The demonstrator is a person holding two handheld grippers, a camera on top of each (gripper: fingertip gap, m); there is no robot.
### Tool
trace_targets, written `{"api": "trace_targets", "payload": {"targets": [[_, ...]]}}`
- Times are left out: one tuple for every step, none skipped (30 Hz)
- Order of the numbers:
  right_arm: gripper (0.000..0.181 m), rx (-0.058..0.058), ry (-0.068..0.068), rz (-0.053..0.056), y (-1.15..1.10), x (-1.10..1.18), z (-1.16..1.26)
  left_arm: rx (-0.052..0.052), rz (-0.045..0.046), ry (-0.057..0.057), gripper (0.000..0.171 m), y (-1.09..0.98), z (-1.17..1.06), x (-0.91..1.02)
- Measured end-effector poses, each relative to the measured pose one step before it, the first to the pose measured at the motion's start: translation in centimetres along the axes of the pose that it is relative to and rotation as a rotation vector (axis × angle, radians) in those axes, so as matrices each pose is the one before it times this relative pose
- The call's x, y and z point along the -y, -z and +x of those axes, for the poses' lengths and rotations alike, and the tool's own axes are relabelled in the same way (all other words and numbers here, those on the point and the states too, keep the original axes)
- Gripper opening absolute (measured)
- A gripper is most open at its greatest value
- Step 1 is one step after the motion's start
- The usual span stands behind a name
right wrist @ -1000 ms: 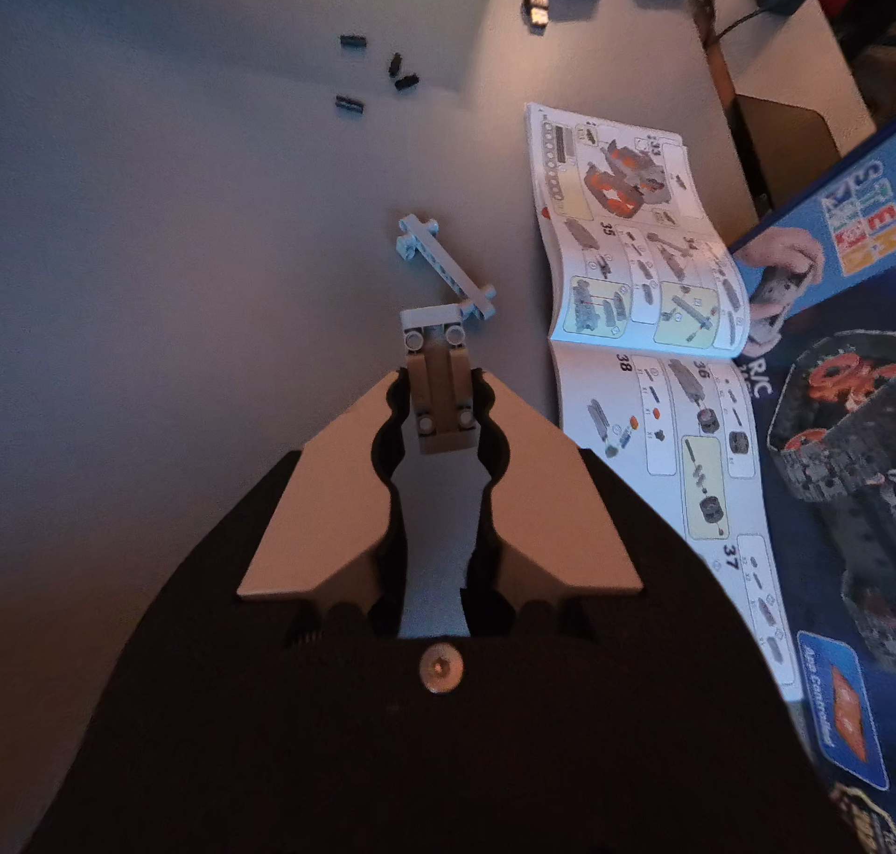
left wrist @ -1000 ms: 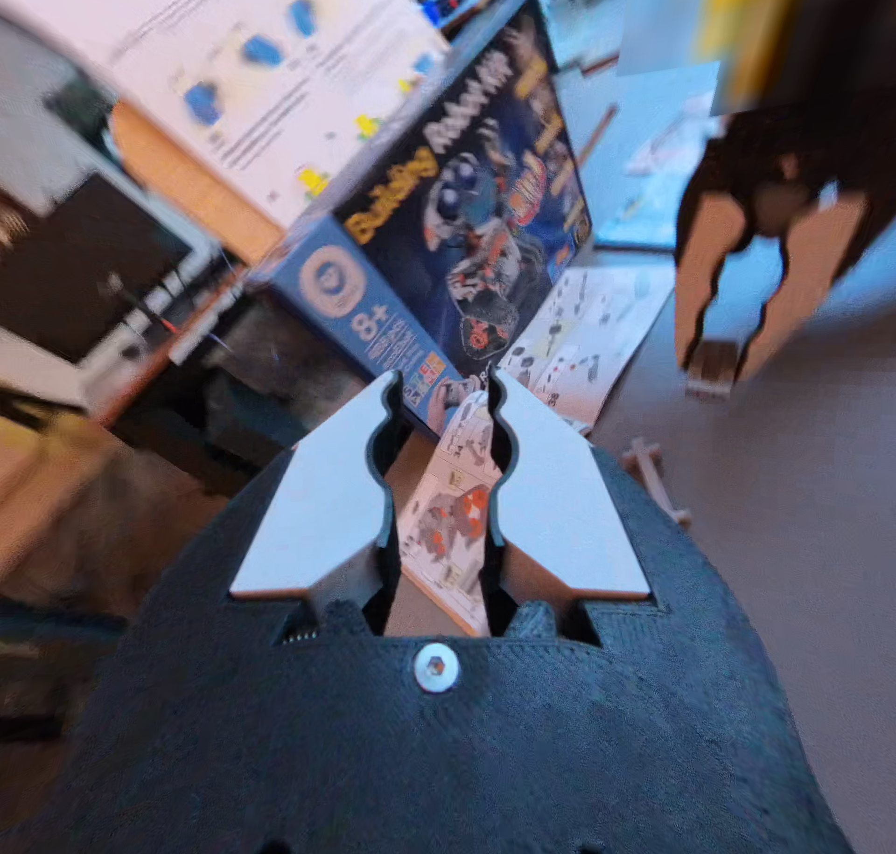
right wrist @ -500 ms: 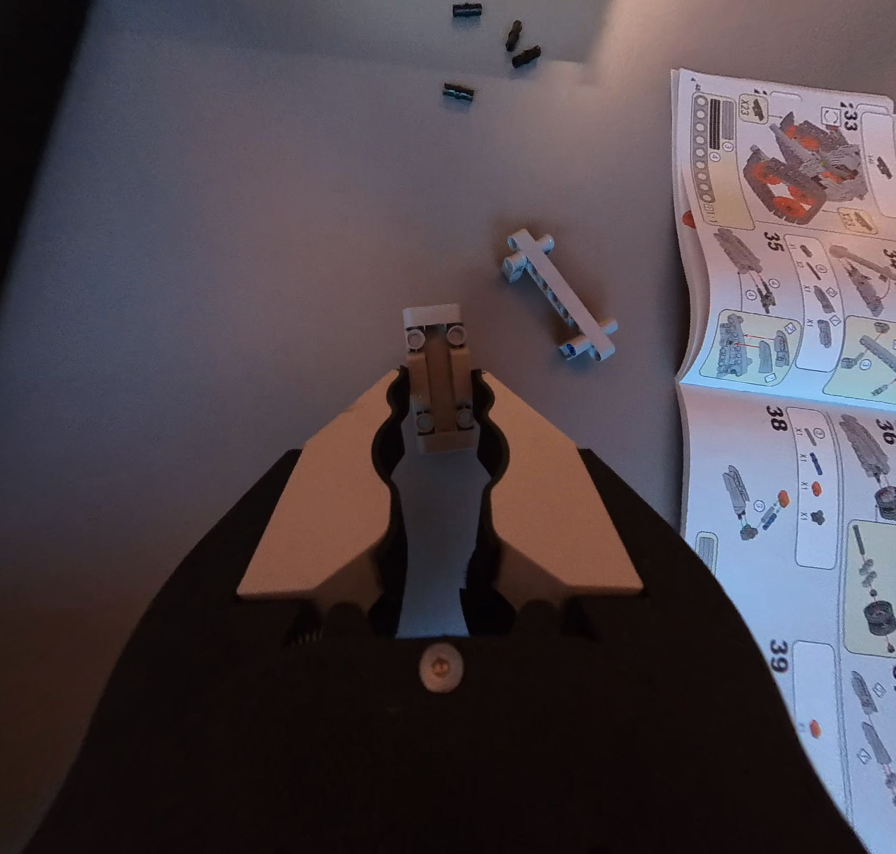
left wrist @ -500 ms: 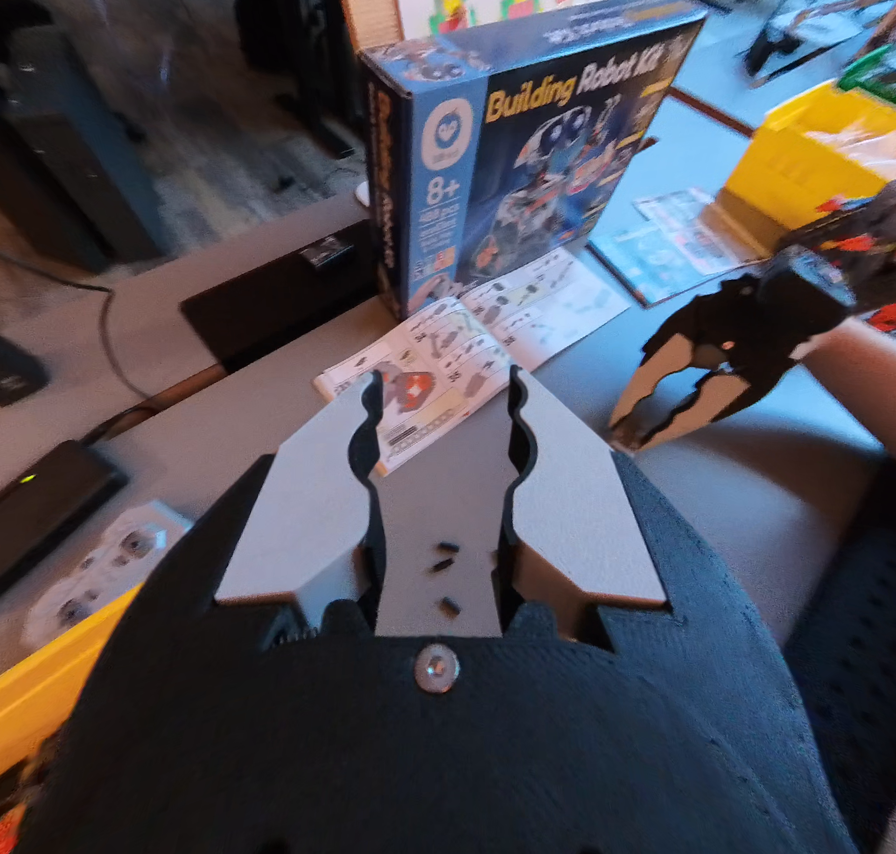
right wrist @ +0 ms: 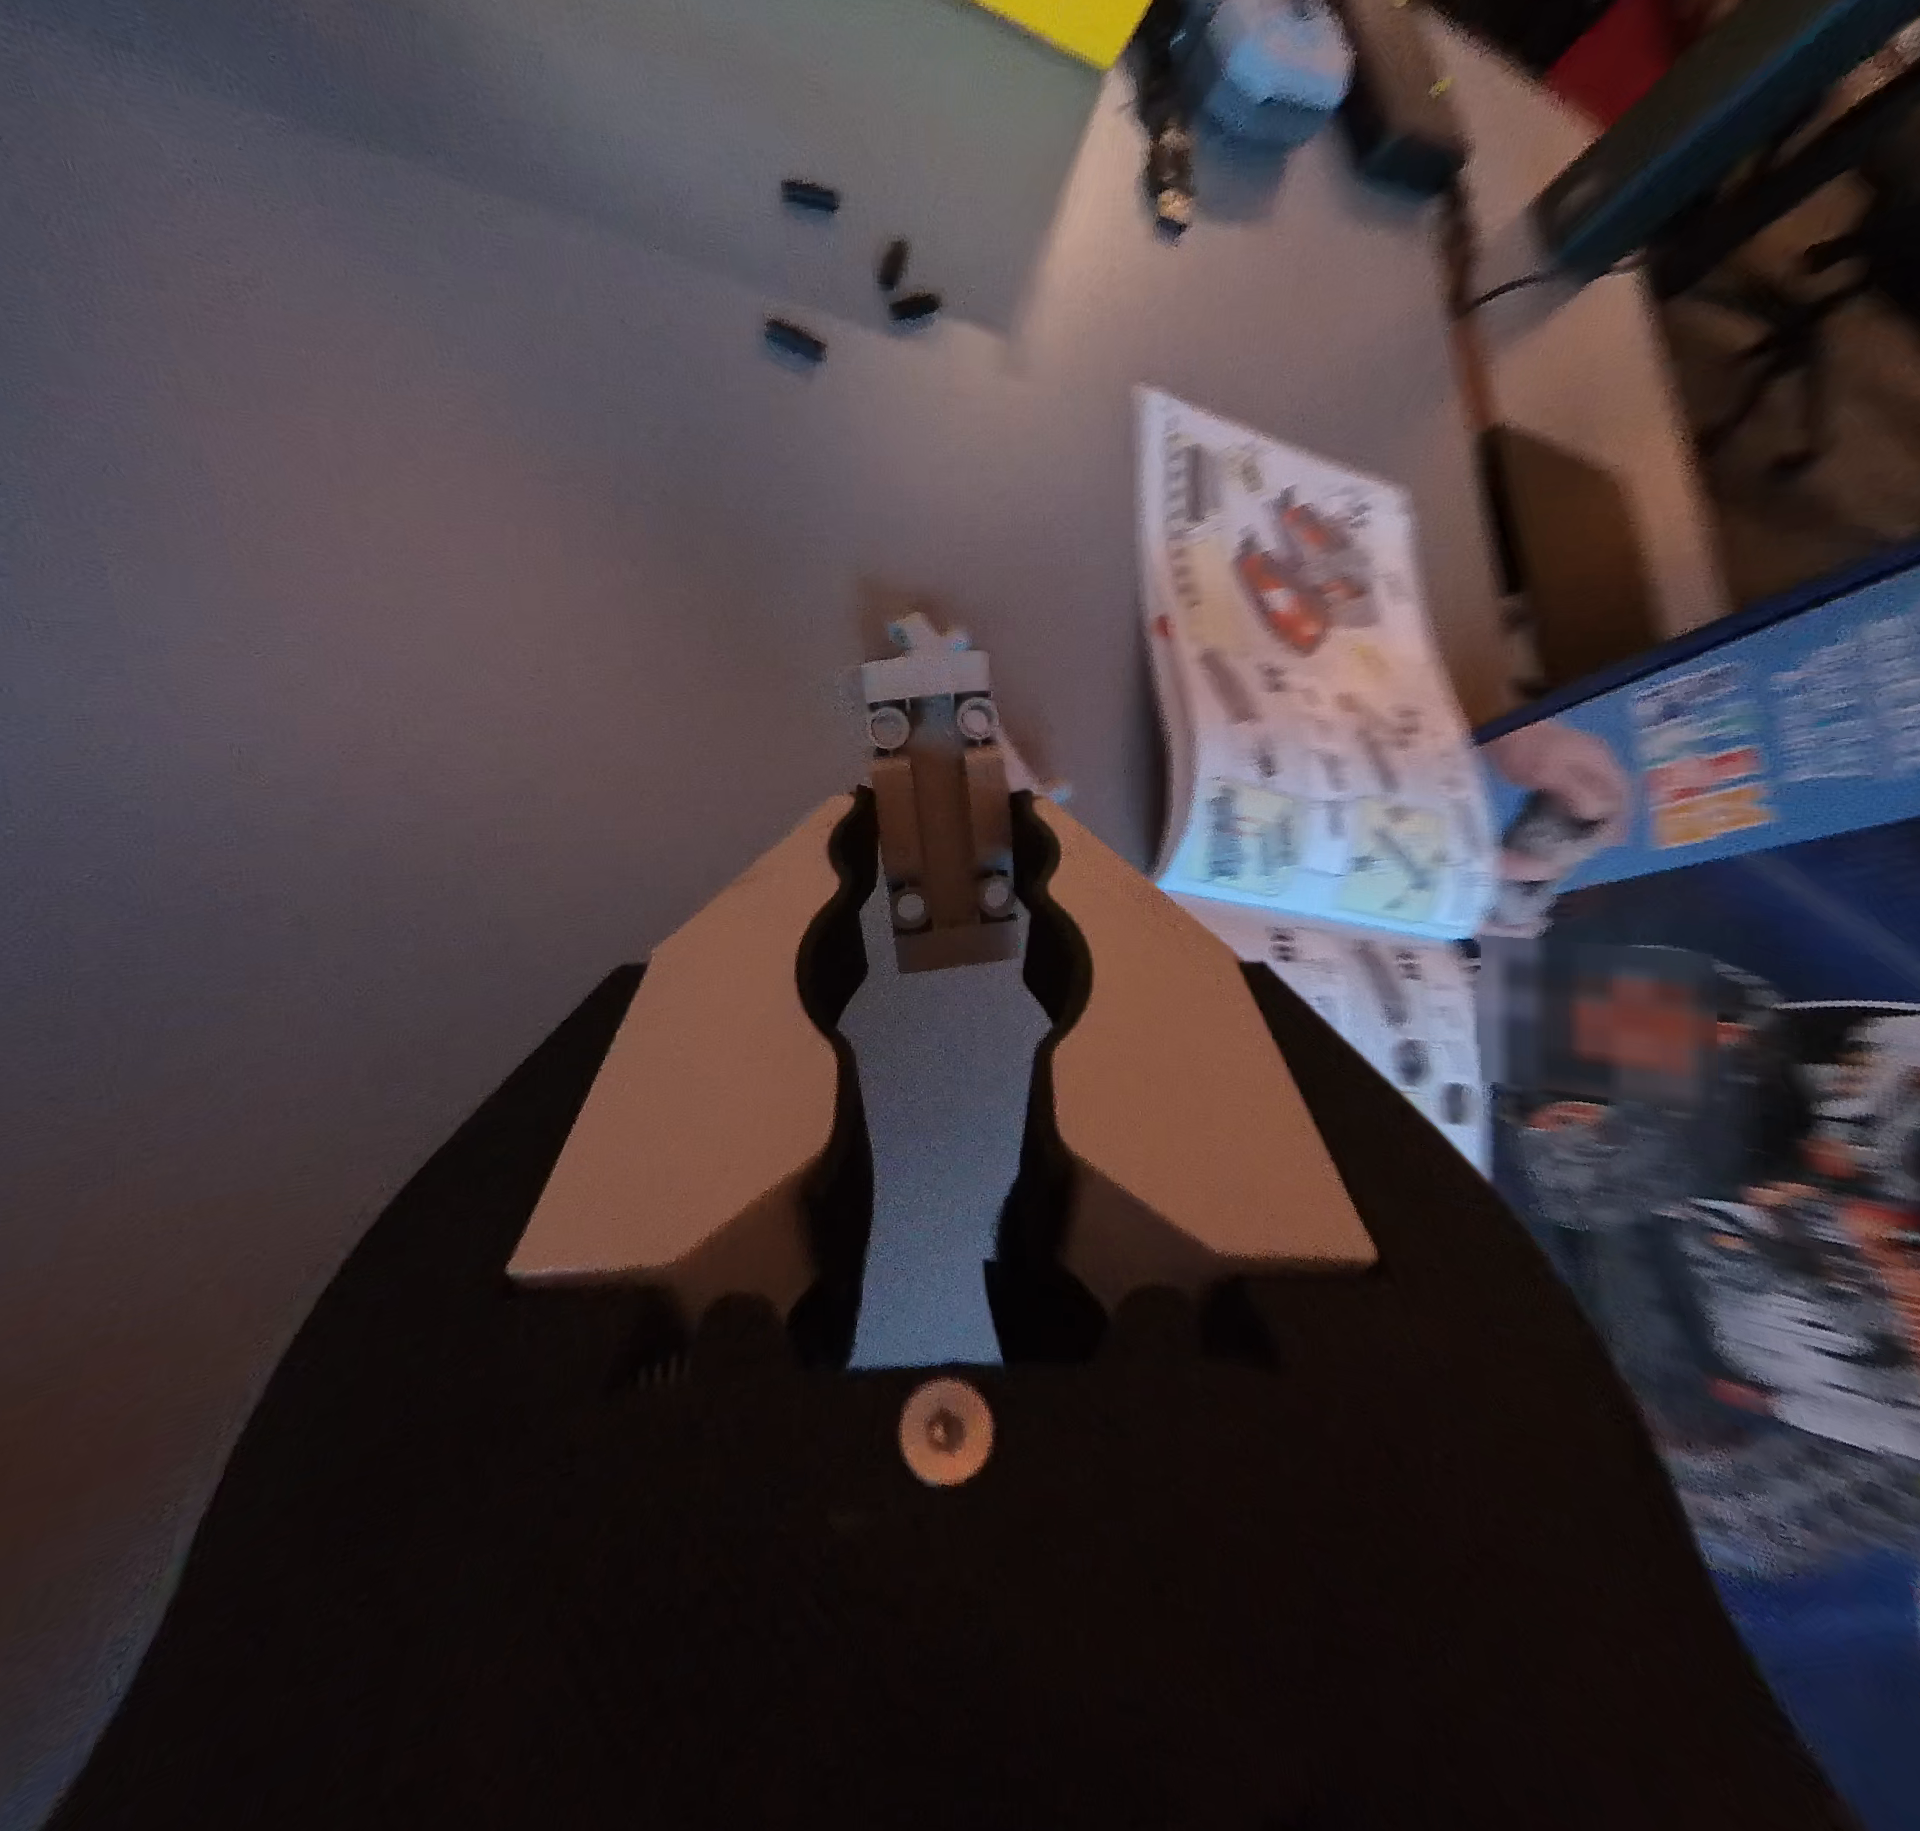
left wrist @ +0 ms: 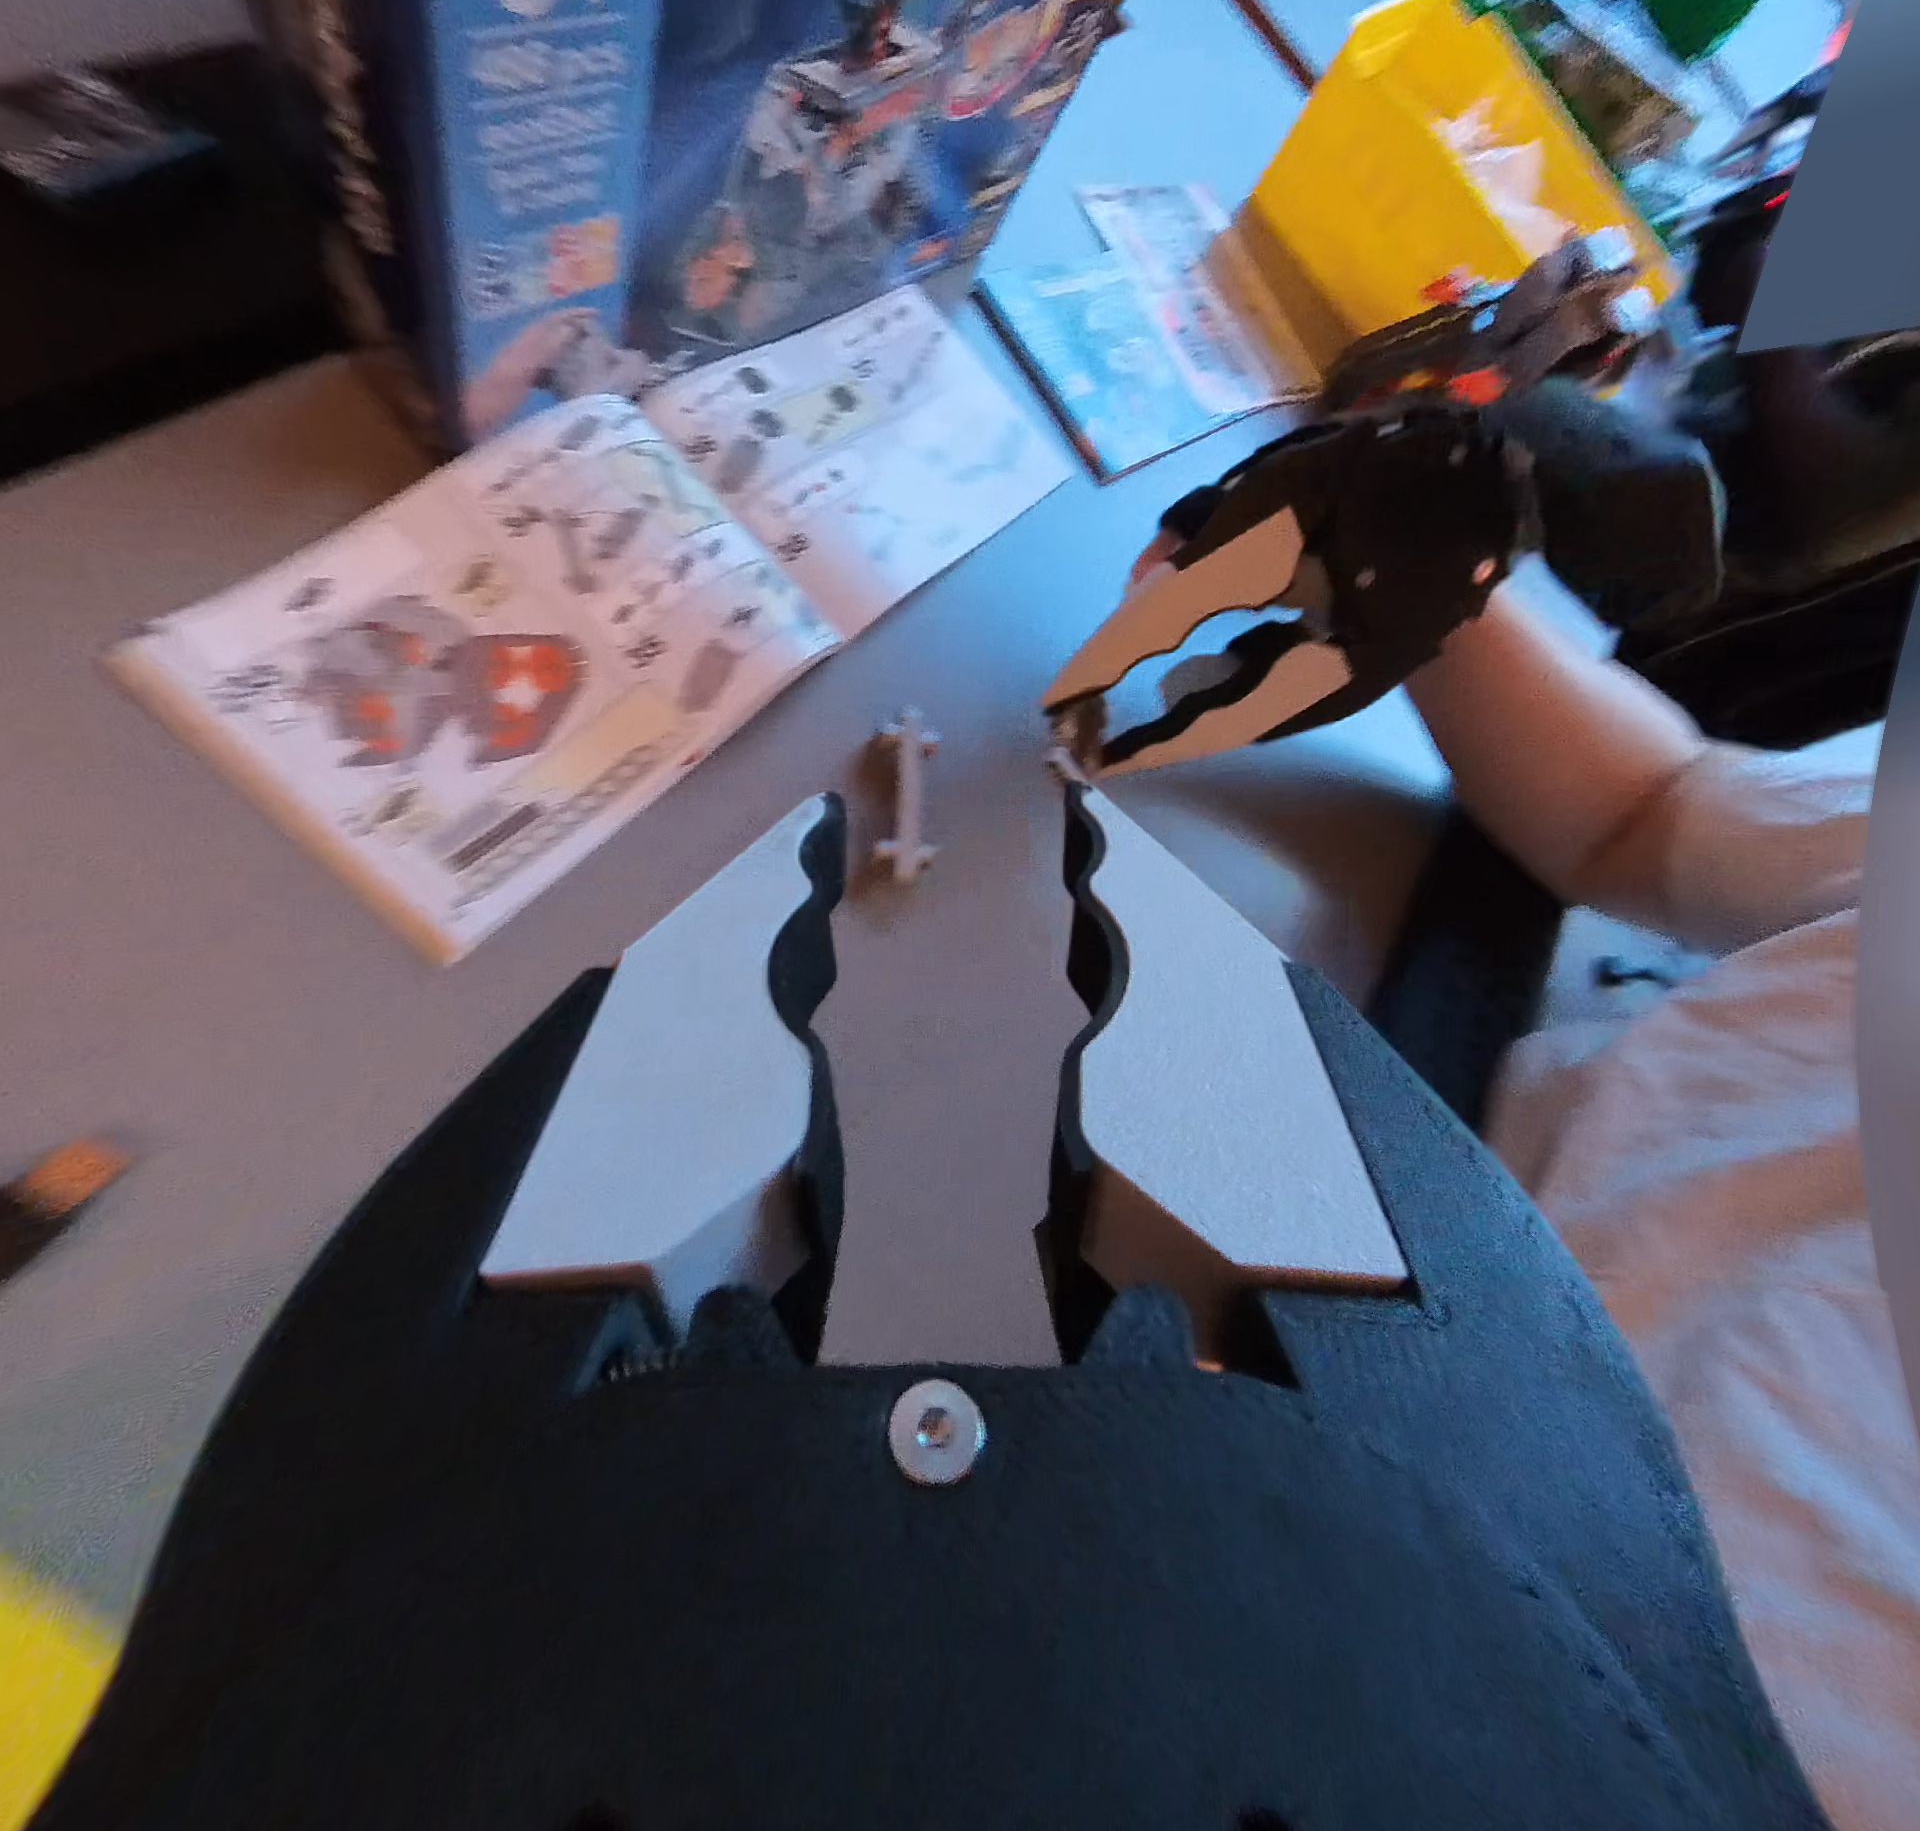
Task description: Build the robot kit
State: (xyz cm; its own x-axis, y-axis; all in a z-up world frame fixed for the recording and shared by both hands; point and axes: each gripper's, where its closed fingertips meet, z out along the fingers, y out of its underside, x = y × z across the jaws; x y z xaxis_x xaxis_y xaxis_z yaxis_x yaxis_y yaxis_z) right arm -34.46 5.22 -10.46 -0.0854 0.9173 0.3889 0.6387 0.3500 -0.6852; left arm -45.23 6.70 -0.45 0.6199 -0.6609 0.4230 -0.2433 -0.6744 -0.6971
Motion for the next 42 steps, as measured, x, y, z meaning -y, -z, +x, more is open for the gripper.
{"api": "trace_targets", "payload": {"targets": [[0.026, -0.0414, 0.0331, -0.004, 0.356, 0.279, 0.497, -0.0648, 0.00474, 0.0327, 0.041, -1.382, 0.531, 0.254], [0.025, -0.0448, 0.0275, -0.007, 0.322, 0.152, 0.584, -0.063, -0.00066, 0.0253, 0.043, -1.511, 0.501, 0.069], [0.026, -0.0418, 0.0222, -0.0049, 0.258, 0.078, 0.571, -0.047, -0.01133, 0.0232, 0.047, -1.574, 0.253, -0.158], [0.026, -0.0245, 0.0134, -0.0006, 0.205, 0.061, 0.353, -0.032, -0.01489, 0.0238, 0.057, -1.546, 0.034, -0.25], [0.026, -0.0135, 0.0046, 0.0045, 0.14, 0.08, 0.212, -0.026, -0.01188, 0.0241, 0.066, -1.435, -0.038, -0.274], [0.026, -0.0086, -0.0004, 0.0085, 0.119, 0.112, 0.15, -0.0247, -0.01229, 0.0195, 0.066, -1.278, -0.034, -0.312], [0.026, -0.0048, -0.0023, 0.0081, 0.07, 0.092, 0.117, -0.0321, -0.01163, 0.0143, 0.062, -1.113, 0.105, -0.333], [0.026, 0.0008, -0.0023, 0.0035, 0.032, 0.039, 0.002, -0.0457, -0.00843, 0.0186, 0.058, -0.94, 0.305, -0.289], [0.026, -0.0036, 0.0023, 0.0019, 0.026, 0.027, 0.047, -0.0538, -0.00556, 0.0264, 0.052, -0.75, 0.38, -0.22], [0.026, -0.0021, 0.0052, 0.0004, 0.004, 0.015, 0.013, -0.0514, -0.00663, 0.0291, 0.043, -0.569, 0.301, -0.221], [0.026, 0.0019, 0.0033, -0.0021, -0.019, -0.023, -0.051, -0.0395, -0.01346, 0.0271, 0.037, -0.429, 0.124, -0.285], [0.026, 0.0056, 0.0023, -0.0016, -0.034, -0.032, -0.098, -0.0312, -0.01452, 0.0219, 0.032, -0.314, 0.055, -0.251], [0.026, 0.002, 0.001, -0.0036, -0.041, -0.085, -0.043, -0.0284, -0.00838, 0.0146, 0.019, -0.164, 0.103, -0.133], [0.026, 0.002, -0.0003, -0.0015, -0.034, -0.059, -0.034, -0.0087, -0.00213, 0.0059, 0.01, -0.029, -0.106, -0.052], [0.026, -0.0004, -0.0038, 0.0001, -0.014, -0.049, 0.03, 0.0032, -0.00136, -0.0005, 0.009, 0.03, -0.176, -0.036], [0.026, 0.0027, -0.006, 0.0047, -0.03, 0.035, -0.01, 0.0052, -0.00362, -0.0033, 0.008, 0.074, -0.135, -0.031], [0.026, -0.0058, -0.0051, 0.0066, -0.007, 0.075, 0.101, 0.0062, 0.00041, -0.0061, 0.008, 0.106, -0.1, 0.034], [0.026, -0.0167, -0.0018, 0.0117, 0.014, 0.136, 0.256, 0.0038, 0.00862, -0.0073, 0.007, 0.177, -0.032, 0.161], [0.027, -0.0289, 0.0005, 0.0176, 0.065, 0.219, 0.422, -0.0005, 0.01533, -0.0058, 0.006, 0.246, 0.029, 0.264], [0.029, -0.058, -0.001, 0.027, 0.164, 0.316, 0.857, -0.0077, 0.02547, -0.0009, 0.006, 0.368, 0.113, 0.426], [0.037, -0.0735, -0.015, 0.043, 0.279, 0.48, 1.159, -0.0197, 0.03351, 0.0033, 0.005, 0.451, 0.271, 0.554], [0.045, -0.0632, -0.045, 0.0501, 0.373, 0.525, 1.203, -0.0332, 0.03615, 0.0098, 0.005, 0.494, 0.452, 0.599], [0.05, -0.0512, -0.0911, 0.0588, 0.442, 0.589, 1.292, -0.0365, 0.04045, 0.0131, 0.005, 0.498, 0.506, 0.664], [0.056, -0.0294, -0.1472, 0.0839, 0.471, 0.844, 1.273, -0.0281, 0.03862, 0.0107, 0.005, 0.449, 0.391, 0.618], [0.059, 0.0034, -0.2061, 0.1017, 0.424, 0.999, 1.072, -0.0203, 0.03328, 0.0053, 0.005, 0.361, 0.306, 0.542], [0.065, 0.0226, -0.2359, 0.0869, 0.309, 0.763, 0.929, -0.0154, 0.03008, -0.0002, 0.005, 0.252, 0.267, 0.494], [0.068, 0.0424, -0.2158, 0.0578, 0.211, 0.413, 0.589, -0.0086, 0.02302, -0.0052, 0.005, 0.129, 0.191, 0.354], [0.068, 0.0543, -0.1765, 0.0309, 0.068, 0.103, 0.249, -0.0024, 0.00947, -0.0082, 0.005, -0.007, 0.139, 0.147], [0.067, 0.0206, -0.1452, 0.0088, -0.031, -0.234, 0.538, -0.001, 0.00401, -0.0093, 0.005, -0.098, 0.137, 0.051], [0.063, 0.01, -0.1162, 0.015, -0.023, -0.22, 0.505, -0.0014, 0.00839, -0.0101, 0.005, -0.125, 0.166, 0.085], [0.061, 0.0256, -0.0921, 0.0275, -0.056, -0.088, 0.083, -0.0008, 0.00842, -0.0095, 0.005, -0.134, 0.15, 0.067], [0.057, -0.007, -0.0844, 0.0033, -0.145, -0.478, 0.457, 0.003, 0.00416, -0.0083, 0.005, -0.106, 0.095, 0.026], [0.058, 0.0062, -0.0656, -0.0179, -0.282, -0.754, 0.193, 0.0087, 0.00762, -0.0111, 0.005, -0.058, 0.014, 0.084], [0.058, 0.023, -0.0472, -0.012, -0.351, -0.634, -0.171, 0.0167, 0.00737, -0.0136, 0.005, -0.003, -0.101, 0.099], [0.057, 0.0114, -0.0439, -0.0047, -0.359, -0.541, -0.054, 0.018, 0.002, -0.0141, 0.005, -0.002, -0.134, 0.027], [0.056, 0.0106, -0.0409, -0.009, -0.326, -0.559, -0.045, 0.0133, -0.00236, -0.0115, 0.005, -0.015, -0.084, -0.014], [0.049, 0.0186, -0.0347, -0.012, -0.258, -0.528, -0.107, 0.0075, -0.00142, -0.0071, 0.005, -0.036, -0.031, -0.018], [0.038, 0.0268, -0.0277, -0.0078, -0.177, -0.397, -0.188, 0.0028, -0.00044, -0.002, 0.005, -0.038, 0.009, -0.021], [0.032, 0.0132, -0.0224, -0.0051, -0.102, -0.278, 0.052, -0.0015, -0.00059, 0.0016, 0.005, -0.045, 0.027, -0.032], [0.022, 0.0096, -0.0135, -0.0018, -0.008, -0.152, 0.1, -0.0012, -0.00606, 0.0031, 0.005, -0.074, -0.022, -0.11], [0.007, 0.0343, -0.0029, 0.0035, 0.071, 0.014, -0.313, 0.0019, -0.00924, 0.0012, 0.005, -0.101, -0.072, -0.158], [0.007, 0.0025, -0.0136, 0.0034, 0.088, 0.053, 0.153, 0.0019, -0.00234, -0.0018, 0.005, -0.086, -0.065, -0.055]]}}
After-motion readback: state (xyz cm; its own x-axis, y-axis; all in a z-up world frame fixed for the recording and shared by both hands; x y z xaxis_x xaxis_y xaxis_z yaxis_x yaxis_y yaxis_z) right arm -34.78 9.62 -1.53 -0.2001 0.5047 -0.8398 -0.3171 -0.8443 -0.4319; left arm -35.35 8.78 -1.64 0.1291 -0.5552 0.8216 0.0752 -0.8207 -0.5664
